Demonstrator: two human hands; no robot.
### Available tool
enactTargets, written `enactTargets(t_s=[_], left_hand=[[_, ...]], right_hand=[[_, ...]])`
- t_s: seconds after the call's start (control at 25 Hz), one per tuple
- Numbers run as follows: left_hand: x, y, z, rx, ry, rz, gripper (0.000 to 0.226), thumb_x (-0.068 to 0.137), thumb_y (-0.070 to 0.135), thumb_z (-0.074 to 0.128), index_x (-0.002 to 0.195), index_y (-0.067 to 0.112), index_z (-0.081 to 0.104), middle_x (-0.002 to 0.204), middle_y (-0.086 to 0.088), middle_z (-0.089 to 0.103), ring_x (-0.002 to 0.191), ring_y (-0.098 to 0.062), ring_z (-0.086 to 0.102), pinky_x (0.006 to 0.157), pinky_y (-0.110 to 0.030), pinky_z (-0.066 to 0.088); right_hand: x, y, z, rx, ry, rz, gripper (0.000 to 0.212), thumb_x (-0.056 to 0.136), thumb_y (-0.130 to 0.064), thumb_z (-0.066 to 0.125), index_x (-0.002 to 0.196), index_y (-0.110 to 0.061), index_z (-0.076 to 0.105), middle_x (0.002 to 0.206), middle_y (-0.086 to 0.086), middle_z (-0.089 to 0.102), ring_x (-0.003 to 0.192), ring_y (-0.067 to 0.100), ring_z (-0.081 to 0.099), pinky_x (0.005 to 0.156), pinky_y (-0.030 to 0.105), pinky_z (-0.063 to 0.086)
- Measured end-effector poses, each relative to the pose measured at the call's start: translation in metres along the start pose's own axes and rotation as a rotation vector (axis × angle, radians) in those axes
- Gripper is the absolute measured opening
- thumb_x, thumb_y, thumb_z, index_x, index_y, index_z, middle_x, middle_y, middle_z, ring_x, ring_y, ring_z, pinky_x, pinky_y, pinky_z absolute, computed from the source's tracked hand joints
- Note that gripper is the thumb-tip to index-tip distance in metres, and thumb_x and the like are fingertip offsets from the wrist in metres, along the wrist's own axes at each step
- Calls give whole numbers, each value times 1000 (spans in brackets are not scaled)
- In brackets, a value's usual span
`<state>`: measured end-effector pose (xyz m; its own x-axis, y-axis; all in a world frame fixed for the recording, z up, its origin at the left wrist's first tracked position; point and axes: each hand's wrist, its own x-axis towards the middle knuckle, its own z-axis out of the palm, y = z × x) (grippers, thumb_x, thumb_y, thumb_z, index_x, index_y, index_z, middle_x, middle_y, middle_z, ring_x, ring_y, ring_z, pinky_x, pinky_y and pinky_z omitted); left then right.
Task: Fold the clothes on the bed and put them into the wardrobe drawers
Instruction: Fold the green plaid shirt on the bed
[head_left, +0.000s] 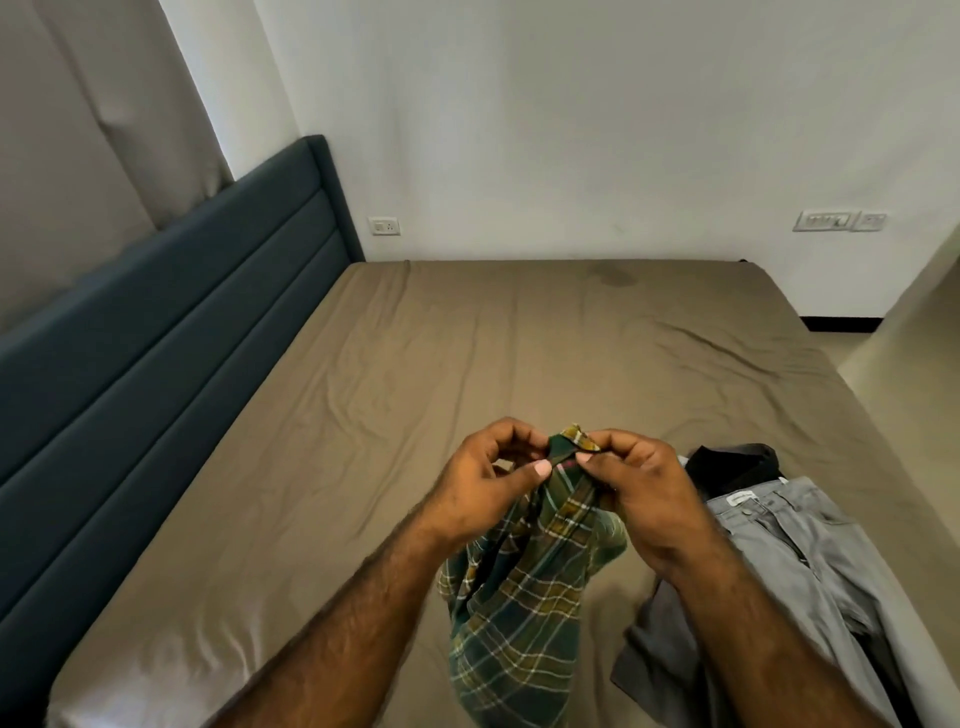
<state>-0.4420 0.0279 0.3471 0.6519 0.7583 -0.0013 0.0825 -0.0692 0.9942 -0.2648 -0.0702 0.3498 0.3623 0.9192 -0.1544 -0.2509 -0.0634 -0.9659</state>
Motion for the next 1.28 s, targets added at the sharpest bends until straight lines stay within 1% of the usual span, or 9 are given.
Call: enactTargets(t_s=[0.16, 0.36, 0.56, 0.72, 0.8, 0.96, 1.04, 1.16, 1.28], left_hand=[[1, -8, -10, 65, -208, -29, 28, 94, 12, 78, 121, 11, 71, 113, -8, 76, 107, -28, 73, 95, -42, 61], [2, -19, -5, 362, -9, 51, 19, 82, 24, 89, 94, 25, 74, 91, 4, 74, 84, -15, 73, 77, -40, 63], [-9, -13, 26, 198, 141, 328, 26, 91, 11, 79, 116, 14, 74, 107, 5, 75, 98, -17, 73, 85, -31, 60], [-1, -15, 29, 209, 213, 367, 6, 93, 9, 77, 99, 12, 76, 96, 1, 72, 92, -18, 70, 79, -27, 56], [0, -21, 30, 233, 182, 277, 1, 95, 16, 74, 97, 16, 73, 95, 3, 70, 90, -18, 69, 78, -32, 59], [-3, -30, 33, 181, 88, 117, 21, 96, 18, 74, 117, 18, 75, 109, 6, 76, 102, -13, 73, 89, -33, 61], [-6, -30, 33, 190, 111, 139, 28, 91, 15, 79, 119, 19, 76, 106, 7, 76, 98, -11, 72, 87, -28, 59], [-6, -27, 31, 216, 216, 236, 15, 89, 14, 80, 104, 16, 80, 90, 4, 72, 84, -12, 67, 77, -22, 53], [-4, -18, 15, 177, 290, 301, 6, 91, 18, 73, 92, 13, 75, 89, -1, 69, 84, -15, 66, 75, -22, 49]], right_hand=[[8, -5, -8, 250, -15, 147, 22, 93, 0, 58, 109, 7, 71, 104, 29, 70, 86, 32, 70, 84, 47, 60], [5, -10, -5, 482, -87, 199, 24, 90, -3, 55, 110, 2, 68, 95, 29, 71, 80, 38, 71, 82, 65, 58], [10, -14, -6, 486, -123, 194, 29, 91, -5, 55, 114, 1, 71, 100, 24, 72, 79, 28, 73, 76, 41, 64], [12, -13, -8, 396, -123, 148, 28, 88, -8, 62, 113, 5, 68, 93, 21, 66, 75, 23, 67, 70, 33, 64], [13, -11, -7, 356, -103, 143, 20, 86, -7, 64, 104, 3, 68, 86, 18, 65, 71, 22, 66, 67, 31, 64], [12, -8, -10, 364, -135, 198, 44, 89, -9, 64, 123, 19, 58, 86, 23, 66, 69, 28, 67, 67, 36, 63], [12, -8, -11, 425, -161, 281, 42, 91, -10, 61, 123, 18, 60, 88, 26, 69, 71, 32, 71, 68, 40, 64], [12, -9, -11, 511, -164, 365, 32, 91, -14, 62, 111, 8, 73, 89, 25, 73, 71, 32, 73, 71, 40, 64], [17, -7, -17, 150, -90, 170, 21, 89, -25, 74, 88, -4, 77, 81, 14, 72, 70, 24, 66, 68, 37, 59]])
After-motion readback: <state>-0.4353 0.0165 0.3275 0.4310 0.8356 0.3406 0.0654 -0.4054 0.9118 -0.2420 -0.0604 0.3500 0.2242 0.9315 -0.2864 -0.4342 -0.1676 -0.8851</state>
